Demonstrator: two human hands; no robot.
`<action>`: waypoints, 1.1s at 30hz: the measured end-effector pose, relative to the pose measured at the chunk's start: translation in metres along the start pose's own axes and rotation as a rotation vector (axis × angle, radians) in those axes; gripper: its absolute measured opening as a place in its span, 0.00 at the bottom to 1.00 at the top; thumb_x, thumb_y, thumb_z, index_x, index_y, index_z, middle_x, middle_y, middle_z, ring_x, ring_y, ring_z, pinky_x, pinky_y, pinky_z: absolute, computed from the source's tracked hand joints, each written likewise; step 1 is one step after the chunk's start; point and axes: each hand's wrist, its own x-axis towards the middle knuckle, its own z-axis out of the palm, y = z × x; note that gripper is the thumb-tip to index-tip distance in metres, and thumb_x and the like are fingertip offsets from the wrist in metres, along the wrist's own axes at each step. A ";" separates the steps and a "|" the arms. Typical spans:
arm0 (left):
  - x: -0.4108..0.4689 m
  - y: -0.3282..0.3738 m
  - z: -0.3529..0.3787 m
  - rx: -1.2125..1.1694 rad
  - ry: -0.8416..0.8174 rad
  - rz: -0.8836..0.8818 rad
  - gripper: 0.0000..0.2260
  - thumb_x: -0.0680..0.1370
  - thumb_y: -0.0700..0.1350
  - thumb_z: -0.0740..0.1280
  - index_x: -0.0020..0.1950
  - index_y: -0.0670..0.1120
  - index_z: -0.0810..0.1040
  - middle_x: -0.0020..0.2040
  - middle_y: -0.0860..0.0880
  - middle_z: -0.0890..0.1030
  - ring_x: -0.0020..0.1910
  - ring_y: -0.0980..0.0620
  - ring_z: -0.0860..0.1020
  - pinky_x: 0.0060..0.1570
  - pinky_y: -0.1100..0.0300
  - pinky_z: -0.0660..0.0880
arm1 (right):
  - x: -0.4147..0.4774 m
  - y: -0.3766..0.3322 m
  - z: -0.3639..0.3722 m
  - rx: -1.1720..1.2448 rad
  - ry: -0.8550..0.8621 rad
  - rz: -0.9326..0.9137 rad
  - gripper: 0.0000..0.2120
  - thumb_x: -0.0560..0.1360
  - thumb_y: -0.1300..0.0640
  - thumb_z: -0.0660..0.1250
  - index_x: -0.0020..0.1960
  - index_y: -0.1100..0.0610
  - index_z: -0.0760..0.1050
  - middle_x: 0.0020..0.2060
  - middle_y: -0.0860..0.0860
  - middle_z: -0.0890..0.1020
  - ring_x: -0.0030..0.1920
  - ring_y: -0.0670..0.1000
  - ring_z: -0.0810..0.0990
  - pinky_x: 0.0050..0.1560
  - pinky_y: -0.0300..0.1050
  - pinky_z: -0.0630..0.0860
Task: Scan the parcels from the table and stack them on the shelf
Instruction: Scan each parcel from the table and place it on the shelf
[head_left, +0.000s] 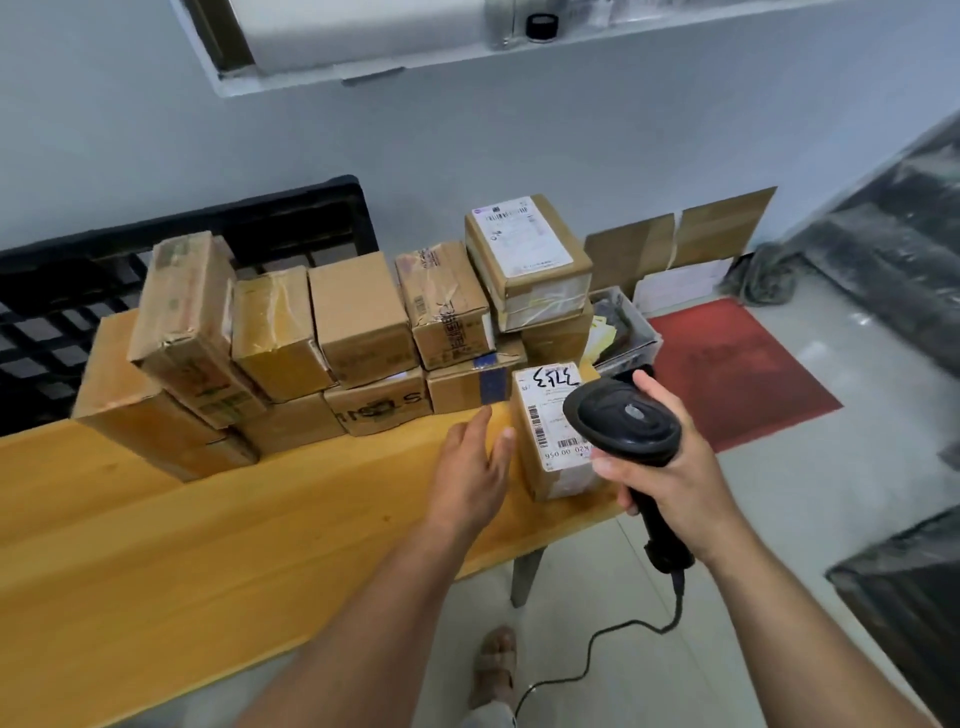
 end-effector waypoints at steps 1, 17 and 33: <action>0.005 -0.001 0.004 -0.002 -0.031 -0.019 0.26 0.82 0.59 0.54 0.78 0.53 0.58 0.76 0.46 0.62 0.72 0.46 0.66 0.68 0.44 0.68 | 0.003 0.005 0.000 -0.007 0.008 0.020 0.44 0.66 0.71 0.77 0.66 0.33 0.66 0.51 0.54 0.84 0.27 0.57 0.75 0.26 0.46 0.74; 0.024 0.014 0.025 -0.550 -0.392 -0.250 0.44 0.71 0.56 0.73 0.77 0.65 0.48 0.74 0.48 0.68 0.68 0.44 0.71 0.68 0.44 0.69 | 0.004 0.009 -0.015 -0.044 0.037 0.160 0.54 0.66 0.64 0.79 0.75 0.33 0.50 0.55 0.50 0.83 0.28 0.55 0.77 0.29 0.46 0.76; -0.058 0.009 -0.079 -0.575 0.074 0.089 0.50 0.70 0.33 0.75 0.79 0.59 0.47 0.58 0.48 0.80 0.52 0.58 0.81 0.52 0.55 0.81 | -0.070 -0.067 0.004 0.187 -0.302 -0.037 0.53 0.57 0.52 0.83 0.73 0.34 0.57 0.44 0.66 0.83 0.27 0.56 0.77 0.29 0.48 0.75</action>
